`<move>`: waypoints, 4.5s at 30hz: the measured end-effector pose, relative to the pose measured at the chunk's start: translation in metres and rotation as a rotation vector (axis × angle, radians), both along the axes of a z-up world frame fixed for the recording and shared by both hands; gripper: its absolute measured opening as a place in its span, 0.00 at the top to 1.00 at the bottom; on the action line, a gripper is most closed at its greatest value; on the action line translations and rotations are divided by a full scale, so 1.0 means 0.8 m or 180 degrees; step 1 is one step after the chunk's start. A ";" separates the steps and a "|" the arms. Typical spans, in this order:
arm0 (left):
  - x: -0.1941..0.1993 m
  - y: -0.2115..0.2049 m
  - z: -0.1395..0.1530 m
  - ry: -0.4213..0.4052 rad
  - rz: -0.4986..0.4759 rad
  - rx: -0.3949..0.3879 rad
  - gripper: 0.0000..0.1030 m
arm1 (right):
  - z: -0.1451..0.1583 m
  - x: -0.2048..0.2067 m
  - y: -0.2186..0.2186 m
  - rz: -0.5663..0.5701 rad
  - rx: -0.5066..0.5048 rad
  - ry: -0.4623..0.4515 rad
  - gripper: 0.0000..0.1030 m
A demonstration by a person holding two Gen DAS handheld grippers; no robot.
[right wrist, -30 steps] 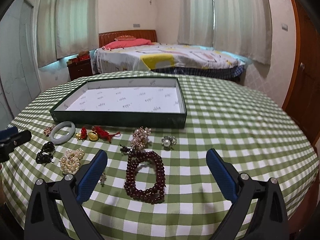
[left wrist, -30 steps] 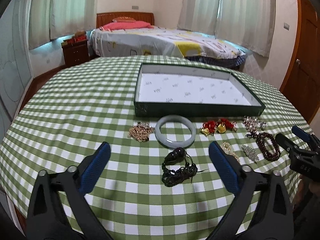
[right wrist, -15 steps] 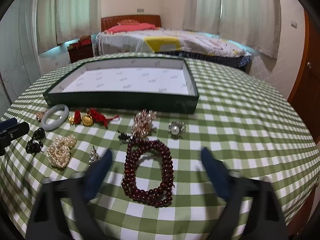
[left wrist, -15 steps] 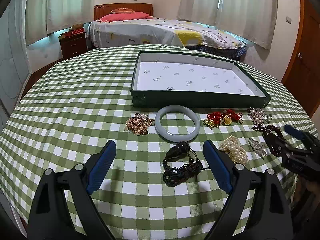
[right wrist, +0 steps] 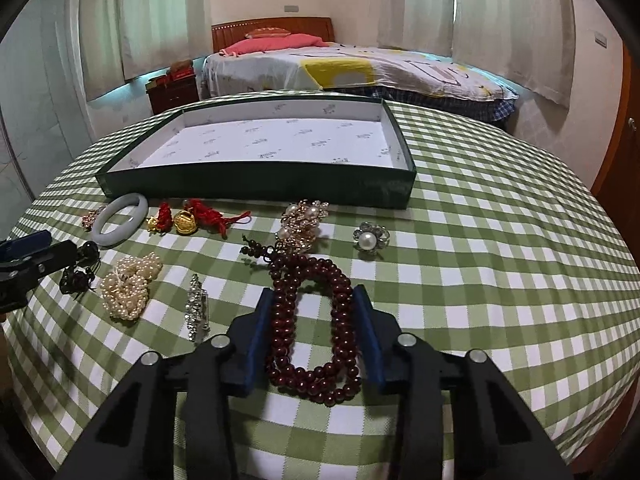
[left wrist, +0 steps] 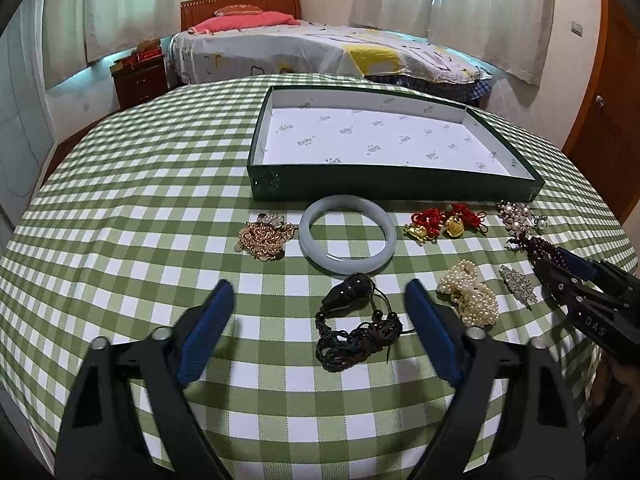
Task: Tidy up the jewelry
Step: 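Lower the left tool onto the black beaded necklace while the right tool grasps the dark red bead bracelet, then lift the black necklace with the left tool while the right tool carries the red bracelet into the tray, then open both tools to release the necklace and bracelet in the tray, then withdraw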
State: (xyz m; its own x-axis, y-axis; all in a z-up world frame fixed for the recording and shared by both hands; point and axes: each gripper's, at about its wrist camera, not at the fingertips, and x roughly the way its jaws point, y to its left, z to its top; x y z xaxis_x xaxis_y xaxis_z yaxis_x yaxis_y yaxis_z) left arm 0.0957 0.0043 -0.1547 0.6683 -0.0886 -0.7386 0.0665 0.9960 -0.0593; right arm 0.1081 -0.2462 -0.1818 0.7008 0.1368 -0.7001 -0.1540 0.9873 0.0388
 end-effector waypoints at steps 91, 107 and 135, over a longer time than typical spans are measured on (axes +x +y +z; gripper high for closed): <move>0.176 -0.025 0.071 -0.0317 -0.0254 -0.0247 0.82 | 0.087 0.138 -0.004 -0.0074 0.0253 -0.0524 0.85; 0.211 -0.024 -0.011 0.0272 -0.0242 -0.0303 0.80 | 0.017 0.172 -0.022 -0.0216 0.0261 0.0191 0.82; 0.134 -0.029 0.041 -0.0282 -0.0211 -0.0127 0.35 | 0.053 0.100 -0.004 0.0000 0.0251 -0.0231 0.54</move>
State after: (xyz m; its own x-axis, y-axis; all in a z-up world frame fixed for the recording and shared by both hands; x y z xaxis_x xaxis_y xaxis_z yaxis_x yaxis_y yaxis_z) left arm 0.2028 -0.0187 -0.1217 0.7226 -0.1631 -0.6718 0.1390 0.9862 -0.0899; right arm 0.1879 -0.2491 -0.1397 0.7493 0.1893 -0.6345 -0.1591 0.9817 0.1050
